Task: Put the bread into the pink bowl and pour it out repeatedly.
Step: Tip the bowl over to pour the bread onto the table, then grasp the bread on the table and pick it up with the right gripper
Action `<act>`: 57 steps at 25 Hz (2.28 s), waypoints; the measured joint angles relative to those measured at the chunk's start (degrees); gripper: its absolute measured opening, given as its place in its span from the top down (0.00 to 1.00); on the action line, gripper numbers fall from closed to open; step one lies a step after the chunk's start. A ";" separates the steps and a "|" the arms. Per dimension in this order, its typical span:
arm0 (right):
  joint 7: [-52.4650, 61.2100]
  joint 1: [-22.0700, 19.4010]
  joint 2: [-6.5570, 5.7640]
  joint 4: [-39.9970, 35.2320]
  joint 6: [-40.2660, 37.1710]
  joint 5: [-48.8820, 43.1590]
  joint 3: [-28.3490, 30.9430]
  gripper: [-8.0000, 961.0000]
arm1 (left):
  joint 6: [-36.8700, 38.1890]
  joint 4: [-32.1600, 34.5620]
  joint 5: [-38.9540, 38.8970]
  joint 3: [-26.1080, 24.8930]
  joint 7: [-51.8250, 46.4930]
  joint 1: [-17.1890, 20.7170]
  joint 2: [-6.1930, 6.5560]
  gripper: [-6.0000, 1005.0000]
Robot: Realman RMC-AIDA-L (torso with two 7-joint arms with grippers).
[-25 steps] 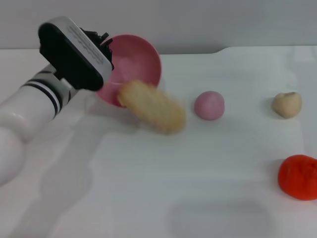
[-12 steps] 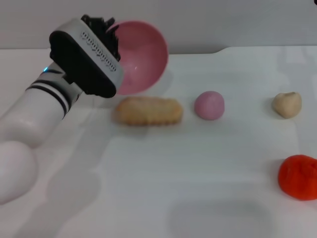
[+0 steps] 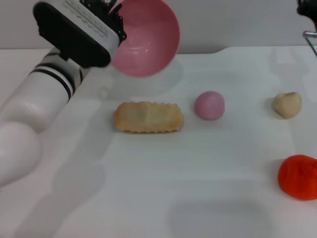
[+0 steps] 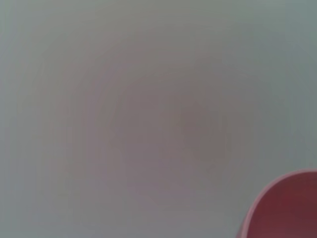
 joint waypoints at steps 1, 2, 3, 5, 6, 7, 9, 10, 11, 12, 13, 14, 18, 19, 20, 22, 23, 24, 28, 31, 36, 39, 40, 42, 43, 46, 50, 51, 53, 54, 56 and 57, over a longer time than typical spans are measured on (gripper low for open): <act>0.01 0.40 -0.10 0.26 -1.50 0.01 0.26 0.40 | 1.32 0.17 -1.47 -0.77 -0.11 -0.20 0.03 0.95; 0.01 0.91 -0.17 0.66 -2.99 0.01 0.57 0.40 | 3.44 0.25 -3.46 -1.95 -0.18 -0.59 0.06 0.95; 0.02 1.48 -0.25 1.11 -4.11 0.02 0.88 0.40 | 5.97 0.15 -5.52 -3.64 -0.28 -1.27 0.11 0.95; 0.03 2.63 -0.32 2.34 -5.43 0.04 1.29 0.40 | 11.41 -0.36 -8.90 -7.24 -0.55 -2.61 0.18 0.95; 0.03 3.20 -0.36 2.97 -6.00 0.04 1.51 0.40 | 14.37 -0.63 -9.97 -9.25 -0.66 -3.17 0.19 0.95; 0.02 3.79 -0.43 3.52 -6.83 0.04 1.78 0.40 | 18.09 -0.97 -11.17 -12.42 -0.82 -3.83 0.20 0.95; -0.05 4.97 -0.54 4.51 -9.19 0.00 2.63 0.40 | 26.26 -1.54 -12.62 -18.64 -1.33 -5.08 0.26 0.95; -0.12 5.71 -0.61 5.09 -10.82 -0.06 3.34 0.40 | 30.77 -1.99 -12.94 -22.36 -2.05 -5.82 0.33 0.95; -0.18 6.55 -0.69 5.86 -12.53 -0.13 4.19 0.40 | 30.77 -1.99 -12.94 -22.36 -2.05 -5.82 0.33 0.95; -0.21 7.40 -0.81 6.73 -14.09 -0.18 4.84 0.40 | 36.84 -2.94 -12.97 -27.79 -3.42 -7.00 0.47 0.95; -0.24 8.45 -0.96 7.60 -15.73 -0.26 5.47 0.40 | 39.94 -3.67 -12.87 -30.60 -4.08 -7.71 0.61 0.95; -0.25 9.50 -1.17 8.56 -17.45 -0.26 5.94 0.40 | 44.20 -4.94 -12.64 -34.48 -4.79 -8.73 0.76 0.95; -0.31 12.70 -2.46 10.22 -24.66 -0.30 6.58 0.40 | 58.62 -9.21 -10.03 -46.68 -6.65 -11.87 2.06 0.95; -0.38 13.47 -2.96 10.15 -27.16 -0.31 6.71 0.40 | 60.53 -9.59 -9.11 -47.91 -7.39 -12.10 2.32 0.95; -0.47 14.68 -3.97 9.72 -32.22 -0.32 7.11 0.40 | 63.04 -9.66 -7.44 -48.80 -9.01 -12.19 2.92 0.95; -0.50 15.42 -4.51 9.38 -35.11 -0.33 7.38 0.40 | 66.01 -9.41 -5.67 -49.21 -11.04 -11.95 3.69 0.95; -0.54 16.52 -5.35 8.85 -39.44 -0.34 7.79 0.40 | 67.24 -9.23 -5.34 -49.38 -11.80 -11.65 4.08 0.95; -0.56 17.19 -5.80 8.50 -42.01 -0.37 8.03 0.40 | 68.39 -9.15 -5.11 -49.60 -12.45 -11.41 4.39 0.95; -2.21 20.77 -8.10 5.94 -55.76 -0.52 9.02 0.40 | 70.66 -9.23 -4.99 -51.03 -13.79 -10.64 5.29 0.95; -7.98 23.29 -8.97 2.94 -68.44 -0.54 12.85 0.40 | 71.31 -8.60 -4.99 -52.94 -14.43 -9.09 5.56 0.95; -22.07 26.42 -8.23 -2.26 -89.98 -0.55 24.81 0.40 | 72.79 -8.20 -4.99 -55.14 -14.92 -7.68 5.85 0.95; -26.79 28.35 -7.83 -4.80 -100.10 -0.55 28.57 0.40 | 73.44 -8.17 -5.00 -55.30 -14.47 -7.32 5.93 0.95; -27.63 29.13 -7.83 -5.30 -103.09 -0.58 29.03 0.40 | 73.47 -8.18 -5.00 -55.23 -14.41 -7.29 5.93 0.95; -28.43 30.88 -7.84 -5.33 -107.82 -1.11 29.25 0.40 | 73.47 -8.18 -5.00 -55.23 -14.41 -7.29 5.93 0.95; -28.58 31.72 -7.84 -5.09 -109.66 -1.55 29.30 0.40 | 73.48 -8.23 -5.00 -55.12 -14.36 -7.22 5.94 0.95; -28.71 35.02 -7.43 -2.93 -114.31 -3.86 29.39 0.40 | 73.48 -8.28 -4.99 -54.88 -14.26 -6.92 5.84 0.95; -29.77 38.21 -5.53 0.77 -117.02 -7.35 29.08 0.40 | 73.54 -8.19 -4.99 -54.72 -14.04 -6.84 5.67 0.95; -30.27 38.49 -4.89 1.20 -117.17 -8.30 29.10 0.40 | 73.55 -8.18 -4.99 -54.68 -13.88 -6.84 5.59 0.95; -31.09 38.43 -2.97 1.07 -116.25 -10.95 29.31 0.40 | 73.58 -8.19 -4.99 -54.64 -13.32 -6.84 5.34 0.95; -31.23 38.13 -2.11 0.66 -115.49 -12.08 29.33 0.40 | 73.62 -8.20 -4.99 -54.64 -12.99 -6.84 5.13 0.95; -31.77 36.78 -0.35 -0.60 -112.95 -14.09 29.02 0.40 | 73.67 -8.20 -4.99 -54.64 -12.70 -6.84 4.92 0.95; -31.77 36.78 -0.35 -0.60 -112.95 -14.09 29.02 0.40 | 73.68 -8.21 -4.99 -54.64 -12.51 -6.85 4.73 0.95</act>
